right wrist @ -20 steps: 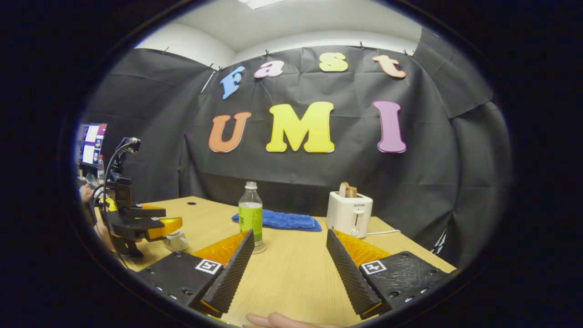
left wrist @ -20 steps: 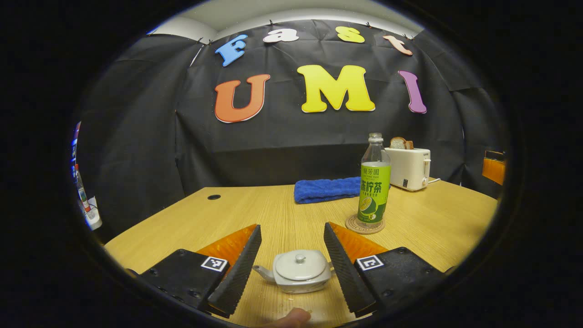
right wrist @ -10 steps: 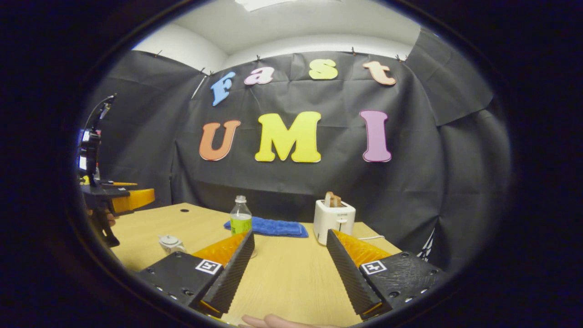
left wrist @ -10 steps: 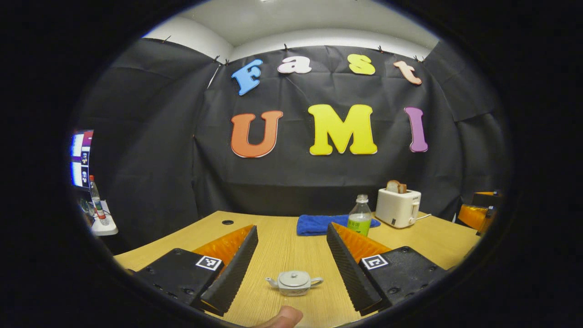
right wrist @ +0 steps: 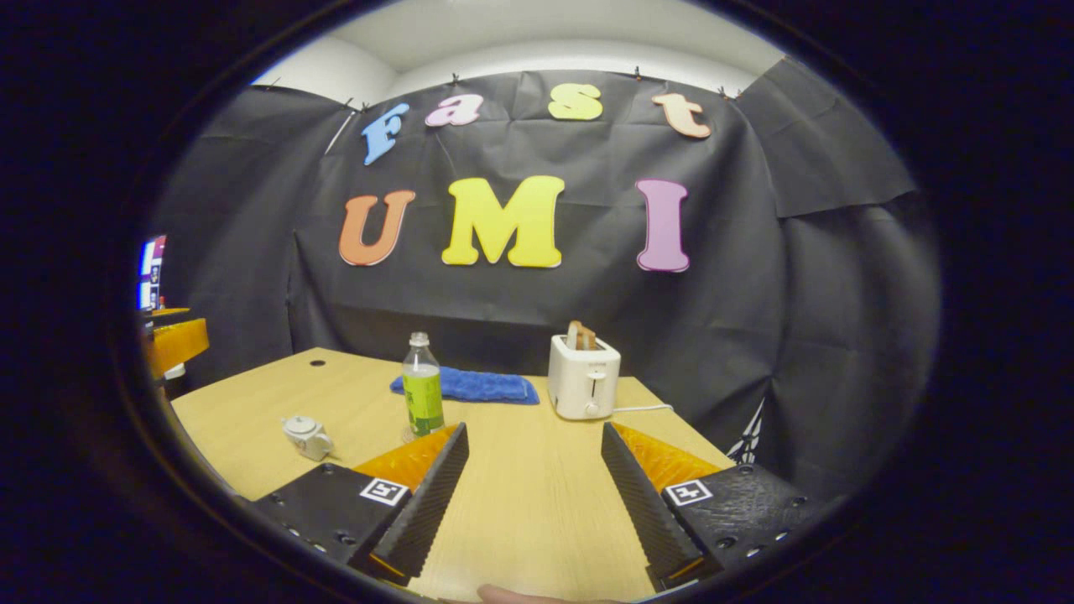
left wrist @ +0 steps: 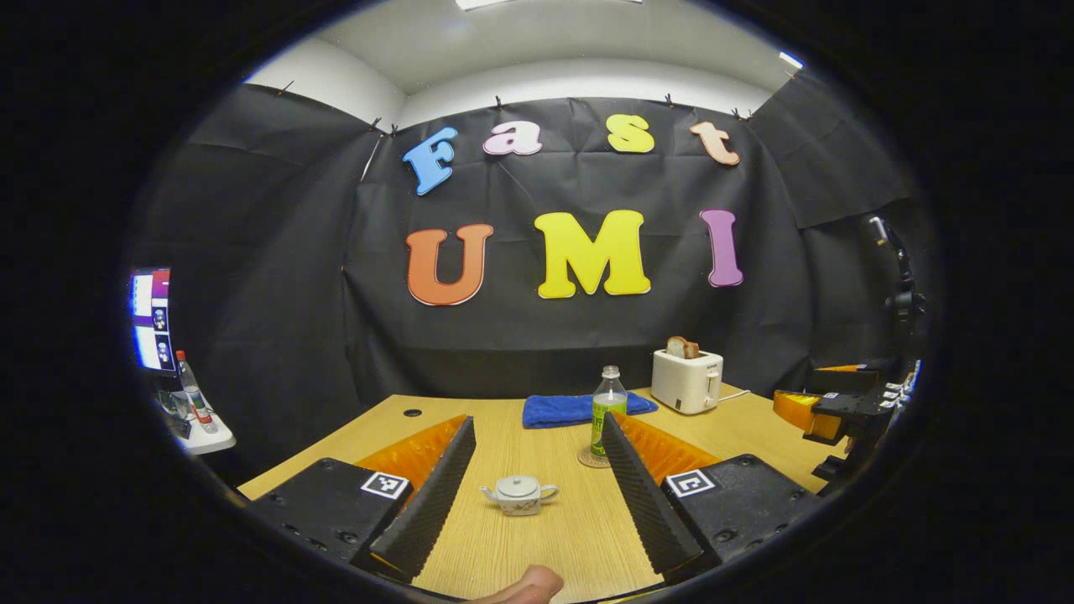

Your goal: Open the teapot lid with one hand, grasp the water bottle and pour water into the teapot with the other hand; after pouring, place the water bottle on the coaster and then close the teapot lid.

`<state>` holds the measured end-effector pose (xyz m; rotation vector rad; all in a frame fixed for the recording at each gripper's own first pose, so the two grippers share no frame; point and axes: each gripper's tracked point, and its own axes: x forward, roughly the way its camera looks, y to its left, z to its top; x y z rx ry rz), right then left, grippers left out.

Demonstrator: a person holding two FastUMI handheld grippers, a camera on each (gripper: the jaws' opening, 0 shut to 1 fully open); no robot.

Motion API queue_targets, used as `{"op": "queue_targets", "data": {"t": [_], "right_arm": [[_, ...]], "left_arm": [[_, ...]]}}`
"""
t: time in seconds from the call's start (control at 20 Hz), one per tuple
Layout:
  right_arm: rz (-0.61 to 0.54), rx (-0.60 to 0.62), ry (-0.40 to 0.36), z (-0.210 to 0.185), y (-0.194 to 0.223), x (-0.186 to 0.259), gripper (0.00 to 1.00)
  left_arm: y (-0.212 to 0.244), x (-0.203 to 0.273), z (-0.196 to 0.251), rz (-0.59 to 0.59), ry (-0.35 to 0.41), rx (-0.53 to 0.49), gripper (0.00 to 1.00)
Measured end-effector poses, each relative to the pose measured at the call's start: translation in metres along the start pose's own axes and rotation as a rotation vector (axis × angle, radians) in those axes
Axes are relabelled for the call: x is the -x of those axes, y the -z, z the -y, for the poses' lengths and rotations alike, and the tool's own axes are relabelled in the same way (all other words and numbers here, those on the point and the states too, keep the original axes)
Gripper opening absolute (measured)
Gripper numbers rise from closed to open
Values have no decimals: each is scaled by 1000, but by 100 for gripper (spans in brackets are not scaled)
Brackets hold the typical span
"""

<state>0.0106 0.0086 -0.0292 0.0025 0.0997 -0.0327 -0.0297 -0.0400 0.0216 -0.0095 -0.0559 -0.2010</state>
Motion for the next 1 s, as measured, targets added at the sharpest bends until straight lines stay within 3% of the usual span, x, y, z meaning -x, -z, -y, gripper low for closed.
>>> {"op": "queue_targets", "data": {"t": [0.2, 0.55, 1.0], "right_arm": [[45, 28, 44, 5, -13, 13, 95], [105, 44, 9, -5, -26, 34, 95], [84, 35, 31, -1, -19, 26, 95]], "left_arm": [[12, -3, -6, -24, -26, 6, 95], [29, -14, -4, -59, -33, 29, 95], [35, -19, 10, -67, -20, -11, 95]]}}
